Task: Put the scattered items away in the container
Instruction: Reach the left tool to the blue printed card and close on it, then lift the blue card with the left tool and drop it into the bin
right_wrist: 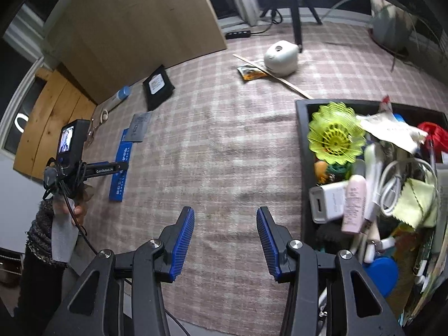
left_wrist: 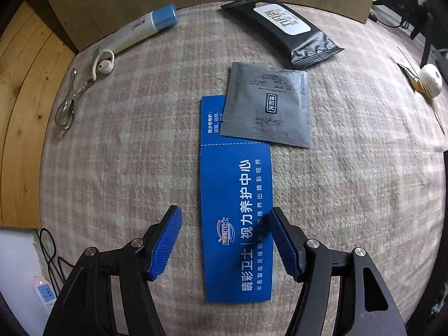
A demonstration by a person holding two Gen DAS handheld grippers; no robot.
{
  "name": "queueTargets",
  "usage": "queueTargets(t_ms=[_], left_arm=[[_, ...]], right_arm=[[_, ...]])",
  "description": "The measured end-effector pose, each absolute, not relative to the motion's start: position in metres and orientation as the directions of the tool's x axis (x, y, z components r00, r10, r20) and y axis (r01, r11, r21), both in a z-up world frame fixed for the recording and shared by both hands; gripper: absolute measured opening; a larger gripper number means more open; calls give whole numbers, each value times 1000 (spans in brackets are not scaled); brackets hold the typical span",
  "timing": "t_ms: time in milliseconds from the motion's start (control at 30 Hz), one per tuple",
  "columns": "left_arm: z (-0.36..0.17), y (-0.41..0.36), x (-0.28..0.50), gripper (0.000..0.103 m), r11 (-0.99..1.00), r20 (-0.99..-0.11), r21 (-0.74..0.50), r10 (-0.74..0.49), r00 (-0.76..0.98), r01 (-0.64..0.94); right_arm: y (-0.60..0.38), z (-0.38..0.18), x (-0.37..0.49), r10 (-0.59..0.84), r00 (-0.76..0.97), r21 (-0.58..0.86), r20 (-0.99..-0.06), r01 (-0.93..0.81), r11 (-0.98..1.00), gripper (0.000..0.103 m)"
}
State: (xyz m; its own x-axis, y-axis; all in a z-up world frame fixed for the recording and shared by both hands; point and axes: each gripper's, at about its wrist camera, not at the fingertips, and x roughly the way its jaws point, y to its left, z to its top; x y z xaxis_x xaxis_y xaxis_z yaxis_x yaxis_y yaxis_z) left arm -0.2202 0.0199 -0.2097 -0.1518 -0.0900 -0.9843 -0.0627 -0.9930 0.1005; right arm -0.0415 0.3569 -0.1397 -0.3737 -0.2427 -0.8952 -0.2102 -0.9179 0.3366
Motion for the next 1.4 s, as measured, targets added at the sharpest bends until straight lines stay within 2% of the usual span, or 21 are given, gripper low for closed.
queueTargets(t_ms=[233, 400, 467, 500, 900, 1300, 1400], left_arm=[[-212, 24, -223, 68, -998, -991, 46, -40, -128, -44], [-211, 35, -221, 68, -997, -988, 58, -51, -147, -44], [-210, 36, -220, 63, -998, -989, 44, -38, -144, -37], [-209, 39, -218, 57, -998, -989, 42, -37, -145, -36], [-191, 28, -176, 56, -999, -983, 44, -40, -180, -16], [-148, 81, -100, 56, -992, -973, -4, 33, -228, -127], [-147, 86, -105, 56, -985, -969, -13, 55, -241, -170]], right_arm=[[364, -146, -33, -240, -368, 338, -898, -229, -913, 43], [366, -146, -28, -234, -367, 332, -900, -233, -914, 43], [367, -144, -26, -230, -370, 330, -900, -234, -914, 43], [367, -144, -25, -229, -371, 329, -900, -235, -915, 43], [379, -142, -13, -217, -379, 332, -900, -272, -903, 43], [404, -144, 7, -204, -389, 341, -898, -323, -883, 43], [412, -141, 15, -200, -400, 346, -894, -335, -876, 43]])
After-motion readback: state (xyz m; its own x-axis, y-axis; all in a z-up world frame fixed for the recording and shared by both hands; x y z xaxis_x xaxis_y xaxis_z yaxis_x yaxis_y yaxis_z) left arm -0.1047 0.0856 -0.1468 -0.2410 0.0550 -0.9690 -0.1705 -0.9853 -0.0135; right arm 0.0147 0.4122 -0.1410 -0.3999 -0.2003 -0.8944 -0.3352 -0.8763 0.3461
